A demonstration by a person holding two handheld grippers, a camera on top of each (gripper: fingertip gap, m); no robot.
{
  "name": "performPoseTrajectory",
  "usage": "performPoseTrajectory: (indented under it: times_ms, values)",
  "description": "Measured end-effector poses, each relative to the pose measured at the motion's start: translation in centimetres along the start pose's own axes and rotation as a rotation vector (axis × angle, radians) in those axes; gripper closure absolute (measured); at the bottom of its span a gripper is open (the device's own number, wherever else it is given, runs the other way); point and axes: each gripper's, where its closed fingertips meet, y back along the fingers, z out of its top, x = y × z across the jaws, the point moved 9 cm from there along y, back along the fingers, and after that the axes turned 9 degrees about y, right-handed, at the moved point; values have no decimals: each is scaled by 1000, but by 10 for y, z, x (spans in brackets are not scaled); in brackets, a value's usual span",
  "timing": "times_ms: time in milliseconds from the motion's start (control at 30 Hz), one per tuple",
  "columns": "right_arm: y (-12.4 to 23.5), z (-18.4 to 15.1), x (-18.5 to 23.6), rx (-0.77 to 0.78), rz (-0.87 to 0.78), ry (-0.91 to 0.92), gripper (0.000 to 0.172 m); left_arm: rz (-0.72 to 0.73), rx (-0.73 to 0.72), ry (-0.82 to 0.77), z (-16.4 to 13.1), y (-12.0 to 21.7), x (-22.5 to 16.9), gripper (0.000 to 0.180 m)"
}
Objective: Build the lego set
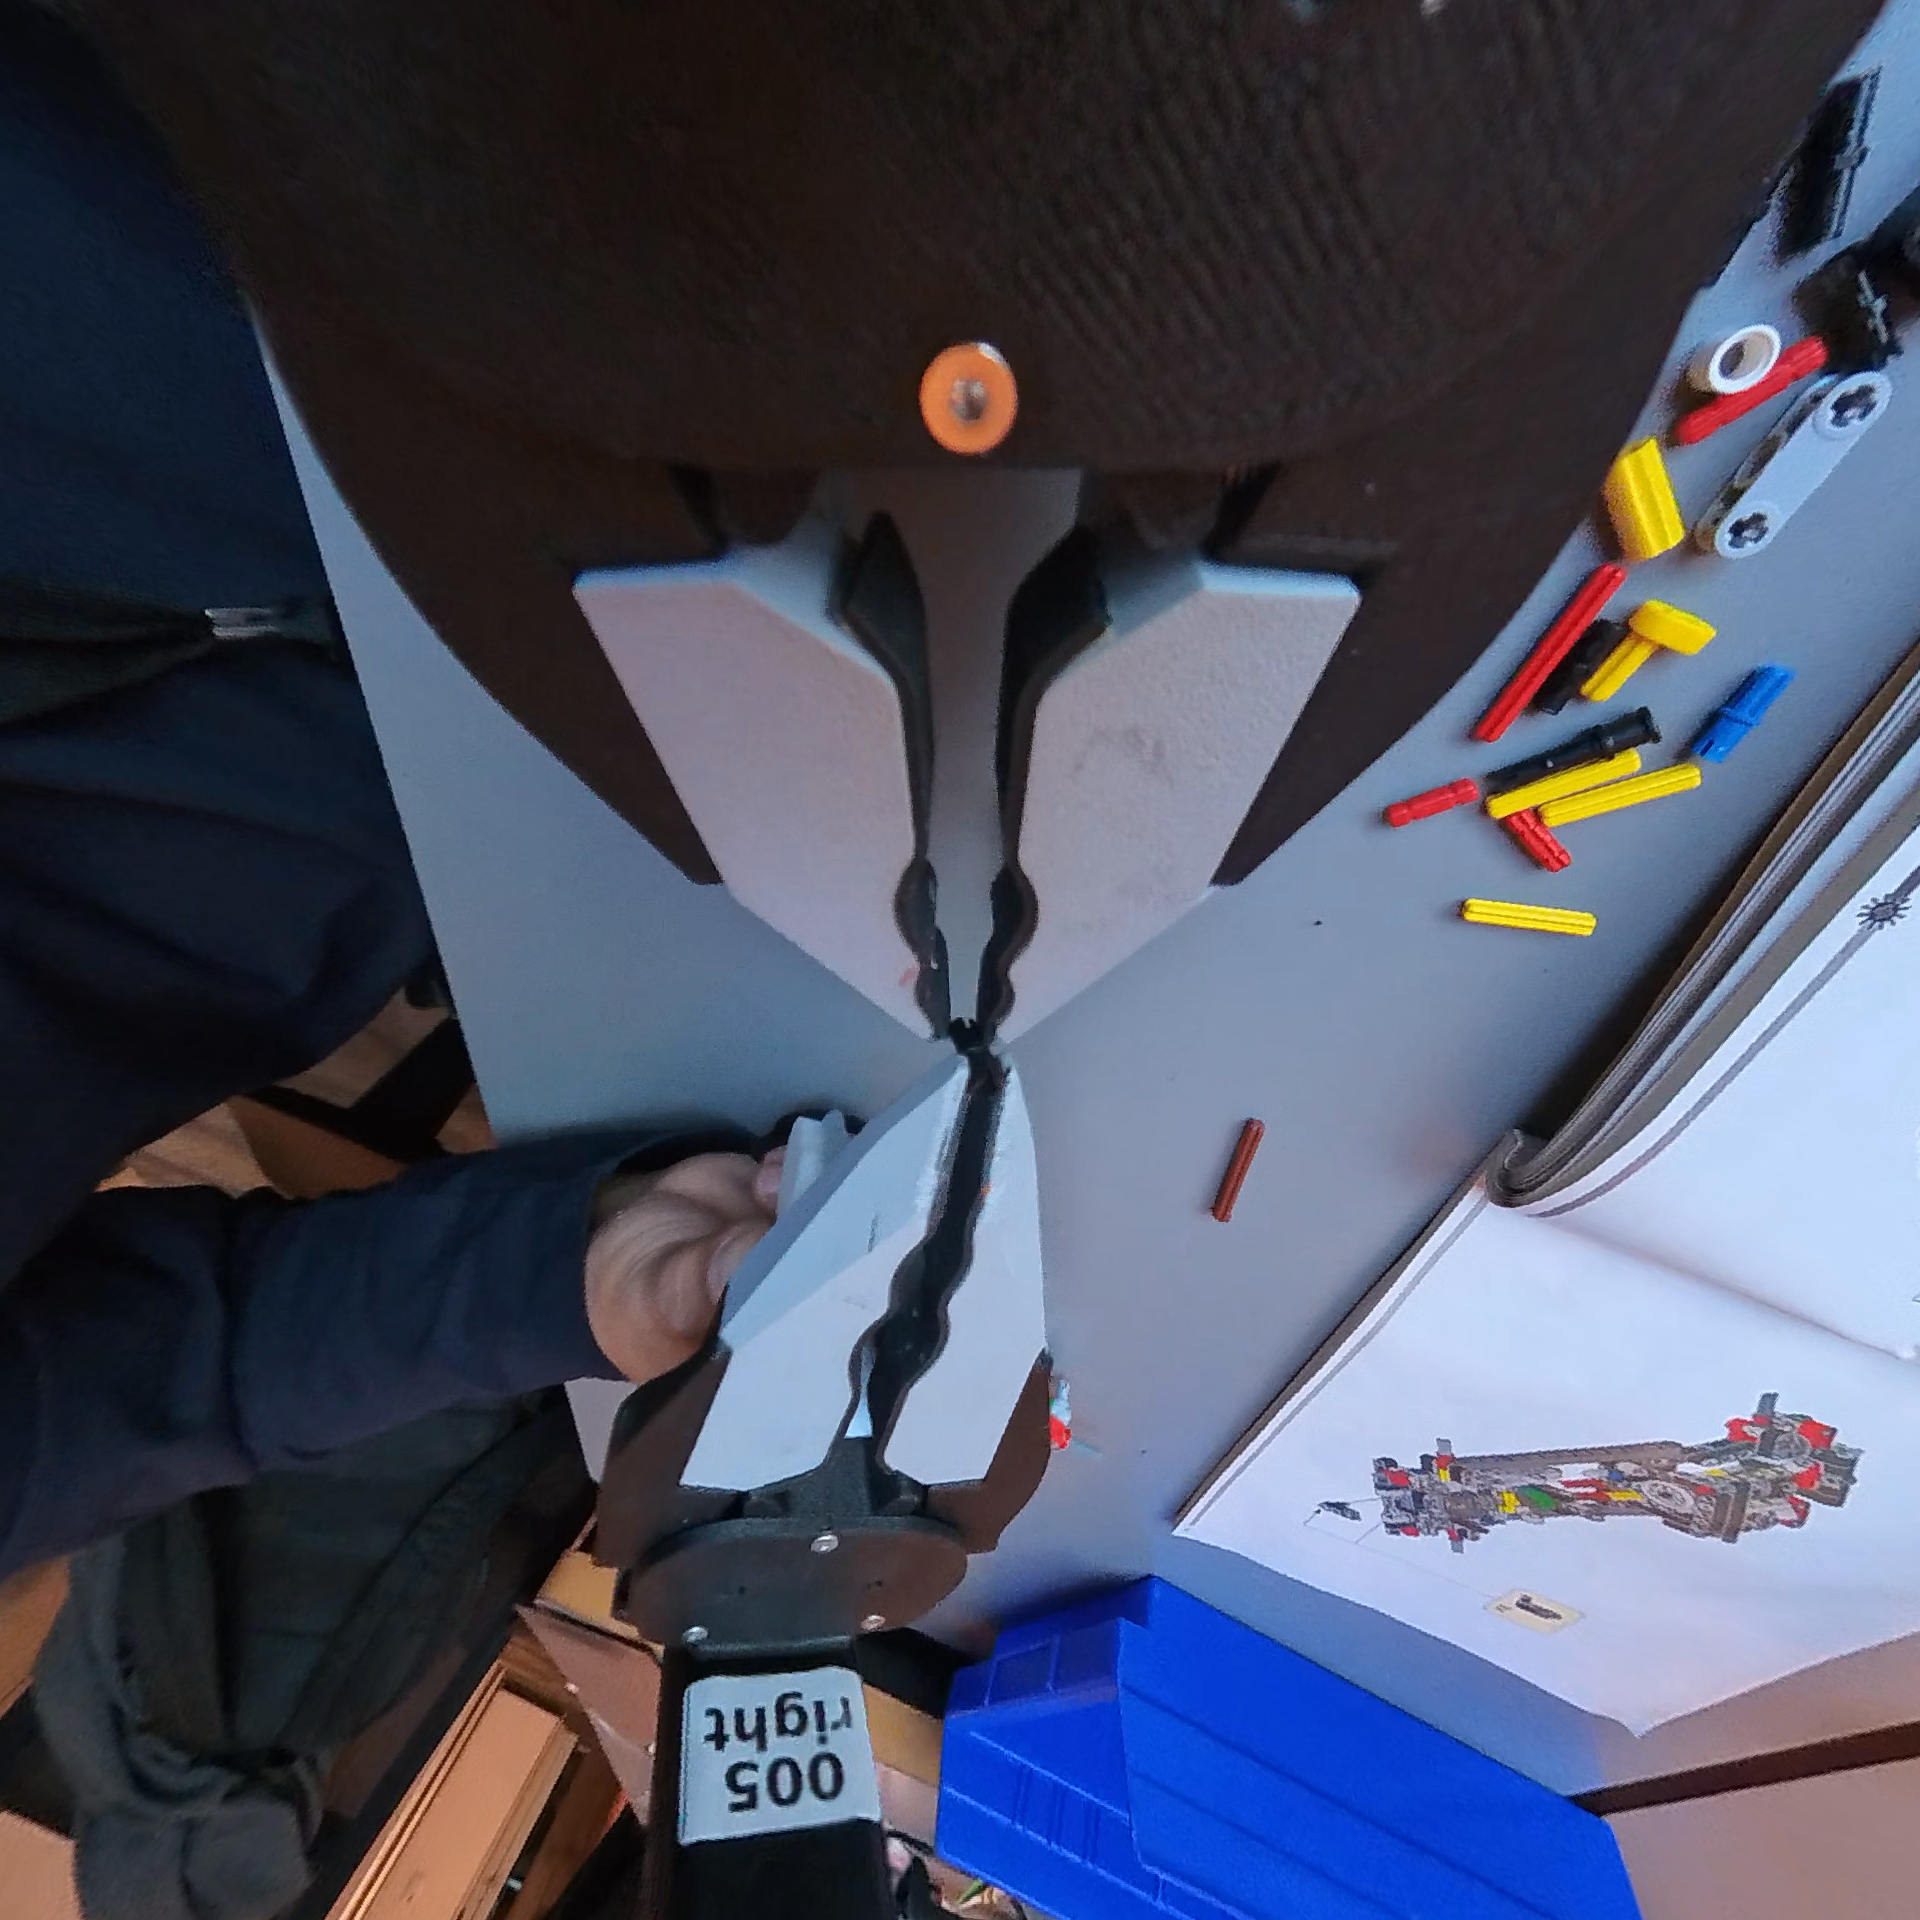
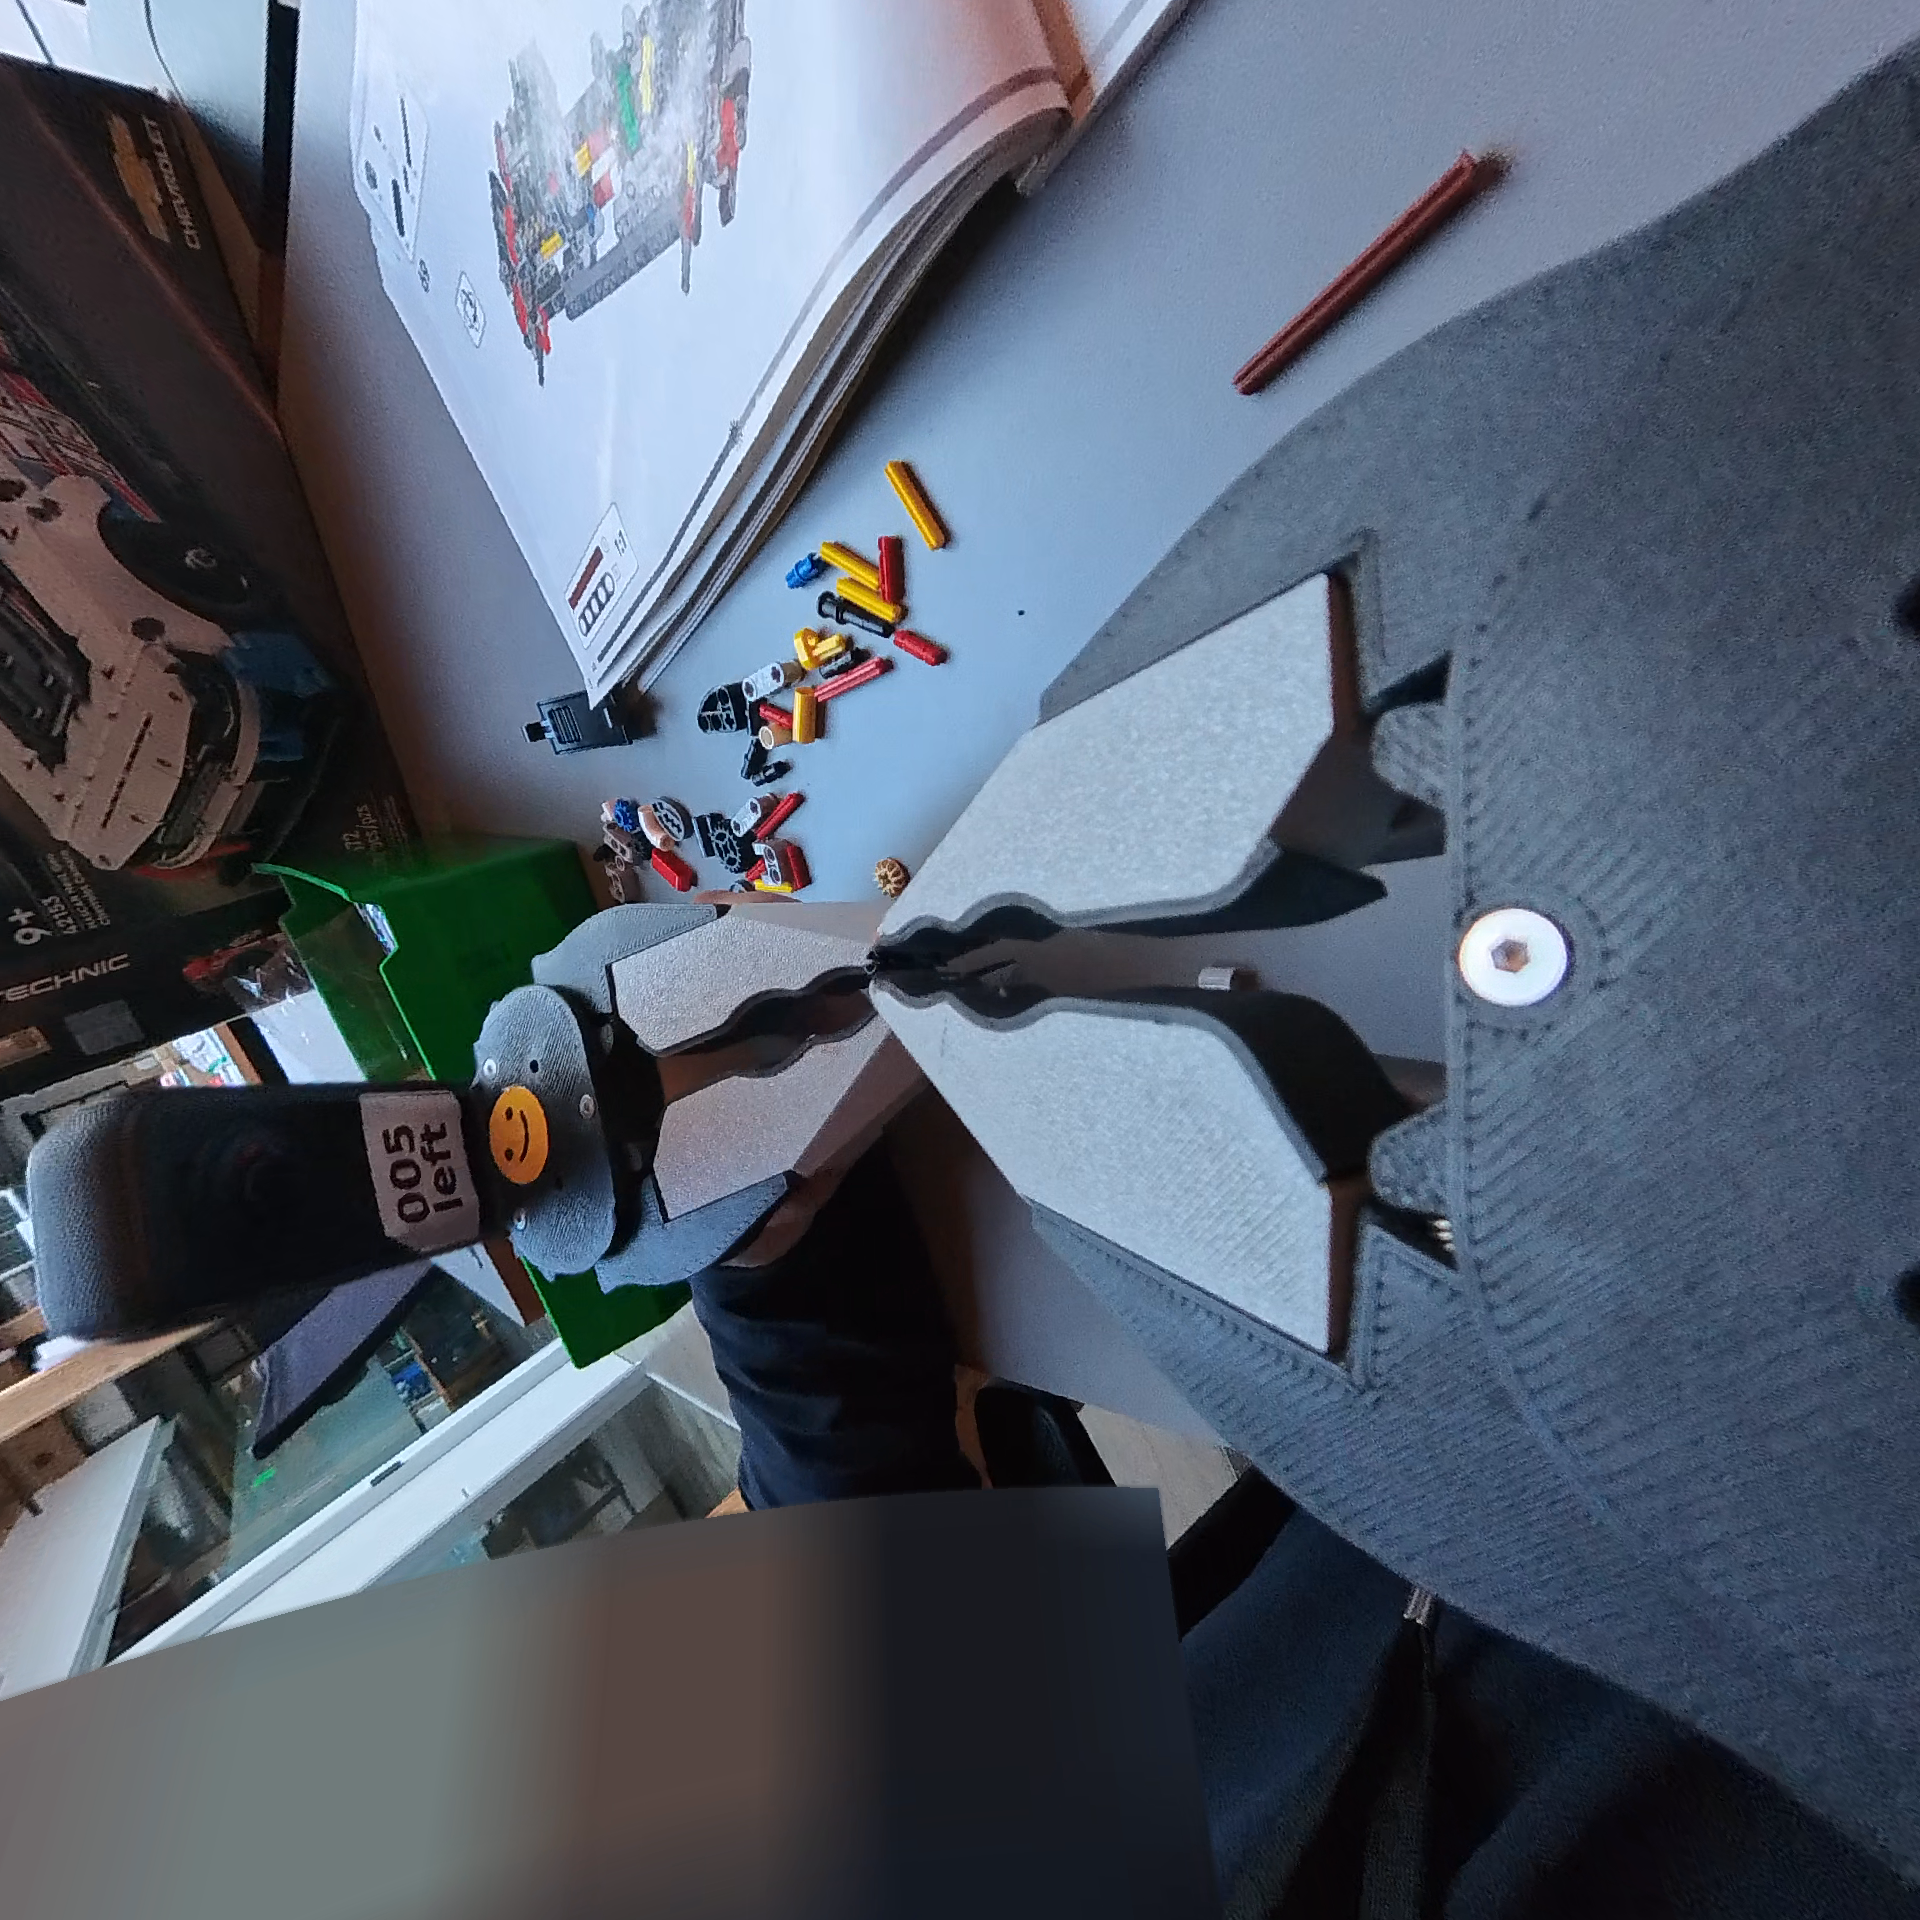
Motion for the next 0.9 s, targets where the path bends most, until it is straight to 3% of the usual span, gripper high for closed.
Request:
performPoseTrajectory:
  times_ms: [167,567,900]
  values:
    - [2,-2,0,33,-8,27,172,24,15,-17,-2,-3,0,179]
    - [-4,3,4,376,-9,236,171,264,179,-294,-12,-13,-9,179]
    - [-8,7,5,400,-25,267,171,316,215,-334,-14,-14,-9,180]
